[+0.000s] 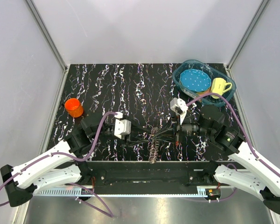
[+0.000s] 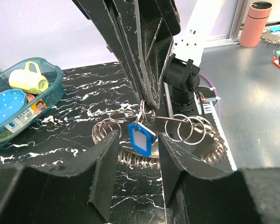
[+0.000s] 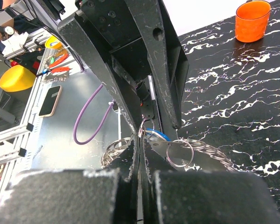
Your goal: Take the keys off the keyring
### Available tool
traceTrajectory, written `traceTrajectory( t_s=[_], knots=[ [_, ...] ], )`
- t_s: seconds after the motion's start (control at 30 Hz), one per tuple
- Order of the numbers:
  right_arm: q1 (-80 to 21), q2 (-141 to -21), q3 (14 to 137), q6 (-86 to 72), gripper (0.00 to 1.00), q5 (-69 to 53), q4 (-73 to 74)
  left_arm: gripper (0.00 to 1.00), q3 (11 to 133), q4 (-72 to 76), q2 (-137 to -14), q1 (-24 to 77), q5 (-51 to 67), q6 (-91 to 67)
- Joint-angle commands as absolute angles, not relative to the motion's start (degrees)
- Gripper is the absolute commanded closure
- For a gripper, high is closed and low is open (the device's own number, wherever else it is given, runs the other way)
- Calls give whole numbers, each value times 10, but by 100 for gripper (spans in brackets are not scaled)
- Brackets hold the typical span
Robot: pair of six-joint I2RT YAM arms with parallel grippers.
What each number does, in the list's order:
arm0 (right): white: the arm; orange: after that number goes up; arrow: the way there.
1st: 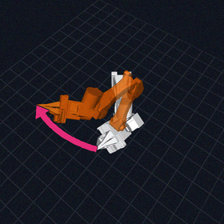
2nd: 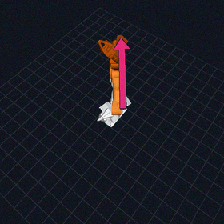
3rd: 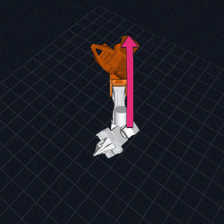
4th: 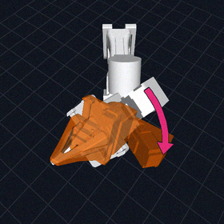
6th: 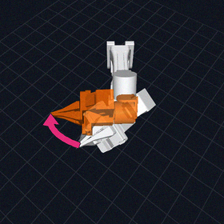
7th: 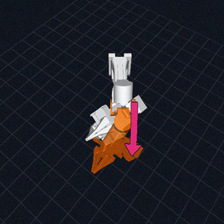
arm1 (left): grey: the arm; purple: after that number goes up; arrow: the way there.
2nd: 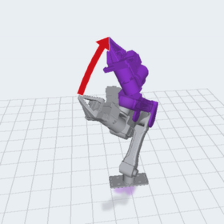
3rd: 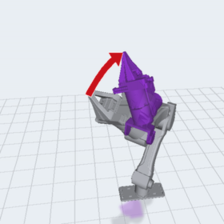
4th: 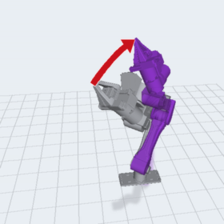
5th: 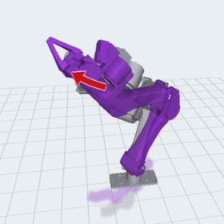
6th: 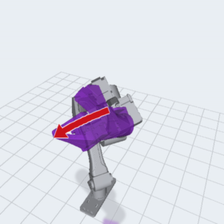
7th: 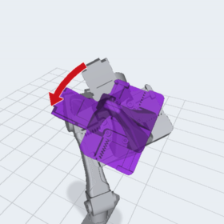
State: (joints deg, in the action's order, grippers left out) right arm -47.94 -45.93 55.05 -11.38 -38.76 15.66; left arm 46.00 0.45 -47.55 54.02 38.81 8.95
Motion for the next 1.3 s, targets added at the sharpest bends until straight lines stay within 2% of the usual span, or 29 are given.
traceTrajectory(
  t_s=[0.0, 0.23, 0.3, 0.43, 0.47, 0.53, 0.8, 1.27],
  knots=[
    [-479, -450, 555, -125, 100, -406, 108, 56, 470, 25, -483, 545, 388, 104],
    [-479, -448, 541, -140, 100, -402, 88, 56, 468, 43, -489, 548, 371, 91],
    [-480, -445, 534, -143, 100, -399, 82, 61, 468, 43, -489, 548, 360, 90],
    [-479, -432, 517, -156, 100, -367, 58, 80, 462, 43, -480, 549, 341, 84],
    [-479, -428, 508, -158, 100, -358, 52, 92, 461, 43, -476, 549, 339, 82],
    [-479, -419, 496, -169, 100, -327, 29, 100, 457, 44, -471, 550, 331, 72],
    [-479, -408, 447, -201, 100, -275, -78, 100, 437, 46, -466, 552, 298, 47],
    [-479, -385, 422, -199, 100, -244, -109, 100, 425, 47, -461, 553, 265, 42]
  ],
)
